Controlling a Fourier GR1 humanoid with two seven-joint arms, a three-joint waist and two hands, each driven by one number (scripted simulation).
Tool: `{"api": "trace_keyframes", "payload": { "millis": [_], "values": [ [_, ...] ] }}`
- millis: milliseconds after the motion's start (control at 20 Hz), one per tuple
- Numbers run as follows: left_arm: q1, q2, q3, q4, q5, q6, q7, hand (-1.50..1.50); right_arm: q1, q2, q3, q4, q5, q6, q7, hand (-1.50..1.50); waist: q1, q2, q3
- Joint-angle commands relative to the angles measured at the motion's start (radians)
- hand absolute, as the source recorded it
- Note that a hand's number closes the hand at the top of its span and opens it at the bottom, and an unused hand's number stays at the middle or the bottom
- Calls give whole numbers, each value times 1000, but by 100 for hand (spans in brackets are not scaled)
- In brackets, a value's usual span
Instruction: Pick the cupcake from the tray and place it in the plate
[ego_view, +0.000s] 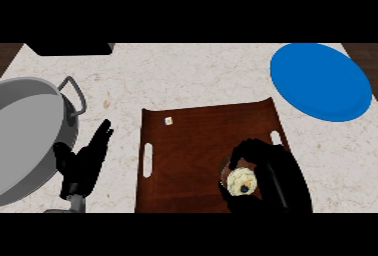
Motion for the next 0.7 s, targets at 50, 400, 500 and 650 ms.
{"api": "trace_keyframes", "payload": {
  "millis": [50, 400, 500, 650],
  "values": [
    [-12, -6, 10, 30, 24, -14, 53, 0, 47, 22, -144, -82, -71, -98, 9, 150, 10, 10, -7],
    [54, 16, 3, 9, 10, -49, 25, 0, 80, -14, -406, -52, -331, -159, -115, 150, 19, 10, -6],
    [51, -31, -33, 6, -17, -14, 22, 0, 21, 11, -466, 56, -446, -177, -189, 150, 26, 12, -6],
    [-21, -11, 10, 63, -2, -41, 5, 0, -96, -59, -608, 218, -494, -173, -294, 150, 27, 14, -6]
  ]
}}
